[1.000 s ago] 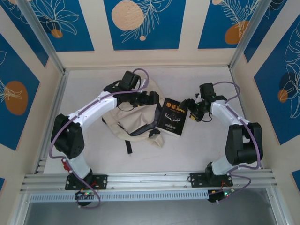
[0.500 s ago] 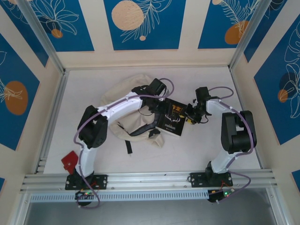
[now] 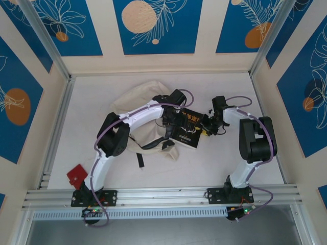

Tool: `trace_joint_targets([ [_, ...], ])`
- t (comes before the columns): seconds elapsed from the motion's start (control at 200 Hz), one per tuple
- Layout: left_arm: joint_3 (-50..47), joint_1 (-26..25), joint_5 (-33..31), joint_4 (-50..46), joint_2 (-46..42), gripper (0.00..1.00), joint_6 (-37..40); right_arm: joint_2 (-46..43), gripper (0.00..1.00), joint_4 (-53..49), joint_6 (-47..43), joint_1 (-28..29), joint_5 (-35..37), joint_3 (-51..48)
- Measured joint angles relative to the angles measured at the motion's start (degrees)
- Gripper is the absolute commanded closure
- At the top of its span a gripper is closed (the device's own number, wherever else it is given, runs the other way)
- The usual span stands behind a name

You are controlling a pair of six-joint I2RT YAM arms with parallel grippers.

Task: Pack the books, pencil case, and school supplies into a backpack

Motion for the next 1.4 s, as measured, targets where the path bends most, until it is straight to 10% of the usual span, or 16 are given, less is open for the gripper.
trace_joint_targets([
  [0.43, 3.19, 0.79, 7.52, -2.14, 3.72, 0.27, 0.5, 0.39, 0.63, 0.15, -0.46, 0.2, -1.01, 0.0],
  [1.255, -4.85, 2.12, 20.41, 4.31, -4.85, 0.63, -4.24, 0.42, 0.65, 1.25, -0.42, 0.33, -2.49, -0.37],
  [1.4, -4.63, 2.12, 20.48, 4.22, -3.89, 0.81, -4.74, 0.39, 0.65, 1.27, -0.39, 0.35, -2.19, -0.42],
])
